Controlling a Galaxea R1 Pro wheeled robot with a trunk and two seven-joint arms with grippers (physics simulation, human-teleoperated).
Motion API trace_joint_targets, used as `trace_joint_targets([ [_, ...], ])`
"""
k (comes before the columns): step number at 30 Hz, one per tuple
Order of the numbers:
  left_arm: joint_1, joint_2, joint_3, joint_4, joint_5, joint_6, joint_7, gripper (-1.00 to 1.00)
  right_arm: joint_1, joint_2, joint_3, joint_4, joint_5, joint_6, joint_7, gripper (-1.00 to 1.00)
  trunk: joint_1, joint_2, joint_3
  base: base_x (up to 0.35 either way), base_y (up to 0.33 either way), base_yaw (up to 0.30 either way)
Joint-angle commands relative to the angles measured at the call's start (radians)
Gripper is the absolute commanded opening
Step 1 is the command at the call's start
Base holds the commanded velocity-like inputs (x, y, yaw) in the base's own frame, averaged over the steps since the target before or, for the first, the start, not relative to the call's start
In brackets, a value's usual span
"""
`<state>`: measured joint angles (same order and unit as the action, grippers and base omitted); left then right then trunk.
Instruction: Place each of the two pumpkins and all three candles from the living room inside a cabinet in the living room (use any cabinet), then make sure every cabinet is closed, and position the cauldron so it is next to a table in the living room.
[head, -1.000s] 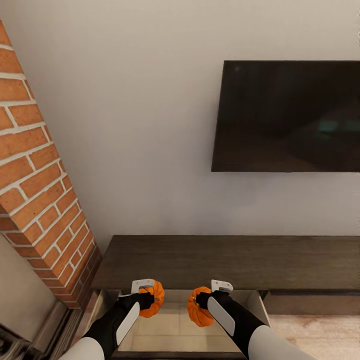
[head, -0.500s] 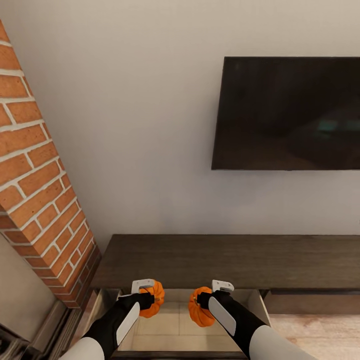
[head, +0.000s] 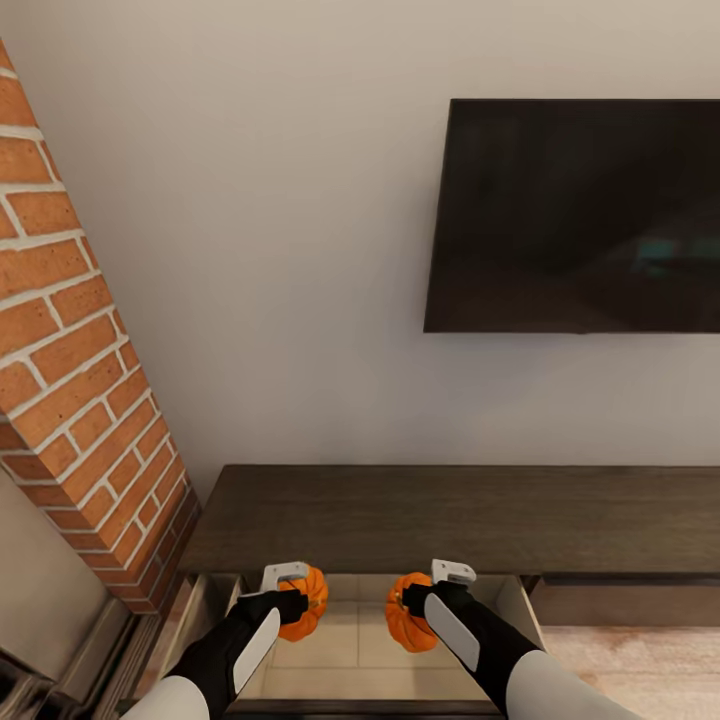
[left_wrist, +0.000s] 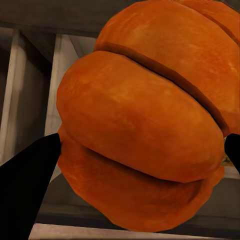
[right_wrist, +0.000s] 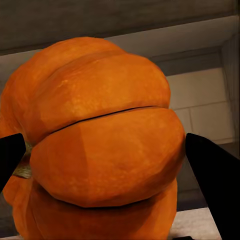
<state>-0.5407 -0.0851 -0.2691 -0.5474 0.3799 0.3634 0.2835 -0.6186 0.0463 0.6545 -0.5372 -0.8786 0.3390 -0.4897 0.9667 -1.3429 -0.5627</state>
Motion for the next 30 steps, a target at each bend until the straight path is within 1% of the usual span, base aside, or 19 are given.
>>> trace_joint_targets([
  [1, -0.001, 0.001, -0.007, 0.0, 0.009, 0.002, 0.01, -1.0, -0.001, -0.002, 0.006, -0.001, -0.008, 0.002, -0.011, -1.0, 0.004, -0.008, -0.004, 0.0, 0.0, 0.0],
  [8, -0.001, 0.001, -0.007, 0.002, 0.003, -0.002, 0.016, -1.0, -0.001, -0.015, 0.005, 0.002, -0.009, 0.007, -0.024, -1.0, 0.031, -0.057, -0.026, 0.0, 0.0, 0.0],
  [13, -0.001, -0.001, -0.007, 0.007, -0.001, -0.007, 0.063, -1.0, -0.001, -0.018, 0.005, 0.003, -0.009, 0.011, -0.03, -1.0, 0.05, -0.092, -0.042, 0.0, 0.0, 0.0],
  [15, -0.001, -0.002, -0.008, 0.013, -0.002, -0.01, 0.073, -1.0, -0.001, -0.018, 0.005, 0.004, -0.01, 0.011, -0.049, -1.0, 0.058, -0.106, -0.048, 0.0, 0.0, 0.0],
  [19, -0.001, -0.002, -0.008, 0.015, -0.004, -0.012, 0.077, -1.0, -0.001, -0.019, 0.005, 0.005, -0.011, 0.007, -0.08, -1.0, 0.073, -0.134, -0.061, 0.0, 0.0, 0.0],
  [24, -0.001, -0.003, -0.009, 0.016, -0.004, -0.012, 0.075, -1.0, -0.001, -0.018, 0.005, 0.005, -0.011, 0.005, -0.088, -1.0, 0.092, -0.169, -0.076, 0.0, 0.0, 0.0],
  [30, -0.003, -0.024, -0.021, 0.006, -0.004, 0.002, 0.063, -1.0, -0.004, -0.016, 0.005, 0.003, -0.009, 0.017, -0.096, -1.0, 0.115, -0.211, -0.095, 0.0, 0.0, 0.0],
])
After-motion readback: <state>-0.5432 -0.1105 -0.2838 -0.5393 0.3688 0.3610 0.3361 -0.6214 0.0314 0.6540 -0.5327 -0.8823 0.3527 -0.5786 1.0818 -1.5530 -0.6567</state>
